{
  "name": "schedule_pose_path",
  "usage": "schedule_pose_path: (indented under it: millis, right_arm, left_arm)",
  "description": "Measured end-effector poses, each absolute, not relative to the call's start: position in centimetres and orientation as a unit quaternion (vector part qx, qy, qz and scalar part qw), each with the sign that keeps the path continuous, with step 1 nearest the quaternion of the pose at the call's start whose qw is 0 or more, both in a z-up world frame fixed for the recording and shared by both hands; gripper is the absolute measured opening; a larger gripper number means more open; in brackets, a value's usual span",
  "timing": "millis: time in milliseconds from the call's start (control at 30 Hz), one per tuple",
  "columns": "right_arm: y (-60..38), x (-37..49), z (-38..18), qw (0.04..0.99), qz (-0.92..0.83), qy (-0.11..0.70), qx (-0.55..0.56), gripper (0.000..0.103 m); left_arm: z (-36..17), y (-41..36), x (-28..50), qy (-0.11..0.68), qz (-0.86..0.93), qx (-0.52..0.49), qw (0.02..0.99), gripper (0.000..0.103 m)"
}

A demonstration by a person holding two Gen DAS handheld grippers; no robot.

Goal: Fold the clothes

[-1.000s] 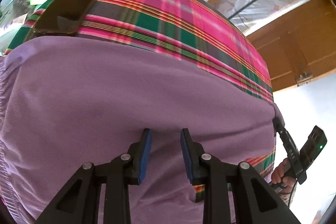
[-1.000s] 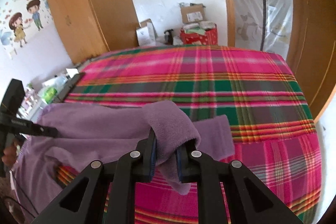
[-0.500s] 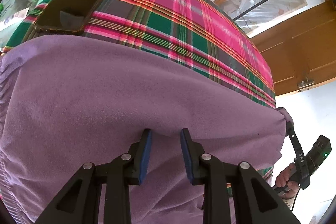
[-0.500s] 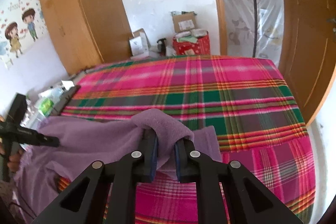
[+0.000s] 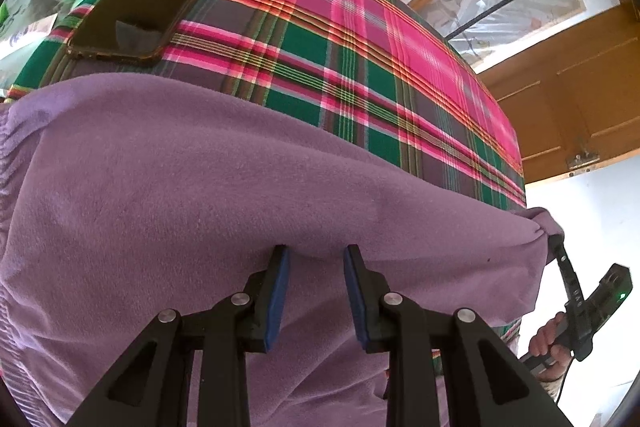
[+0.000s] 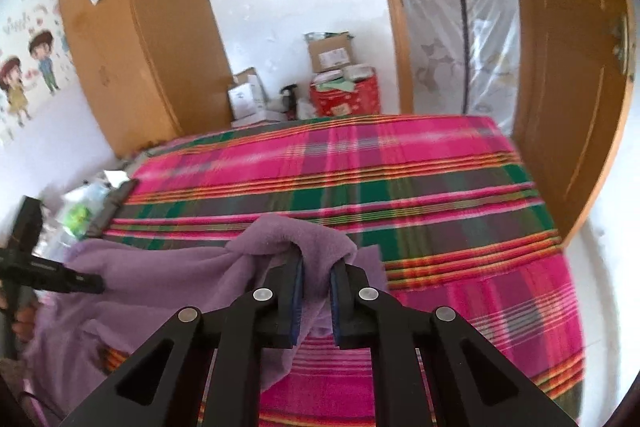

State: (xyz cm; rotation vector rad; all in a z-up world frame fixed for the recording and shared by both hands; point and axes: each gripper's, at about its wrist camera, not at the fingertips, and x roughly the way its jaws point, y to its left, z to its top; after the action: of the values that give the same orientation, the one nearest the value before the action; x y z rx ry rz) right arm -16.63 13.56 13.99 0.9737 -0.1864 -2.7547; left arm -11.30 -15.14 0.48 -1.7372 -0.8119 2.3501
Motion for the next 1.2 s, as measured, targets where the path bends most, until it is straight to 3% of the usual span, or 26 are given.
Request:
schedule_pose_path:
  millis: [267,733,1200]
  right_arm:
    - [13.7,-17.6,14.7,0.010,-0.948,-0.010,0.318,0.009]
    - [18.1,-19.1,12.2,-0.072,-0.931,-0.017,0.358,0.009]
    - [20.4,-15.3,11.0,-0.090,-0.922,-0.037,0.374,0.009]
  left_arm:
    - [0.2,-15.4,-11.6,-0.275,0.771,-0.571,0.058,0.029]
    - [0.9,-16.0,-11.5,-0.267,0.779,-0.565,0.050,0.029]
    - [0.6,-16.4,-11.7,-0.269,0.780,-0.564,0.038,0.029]
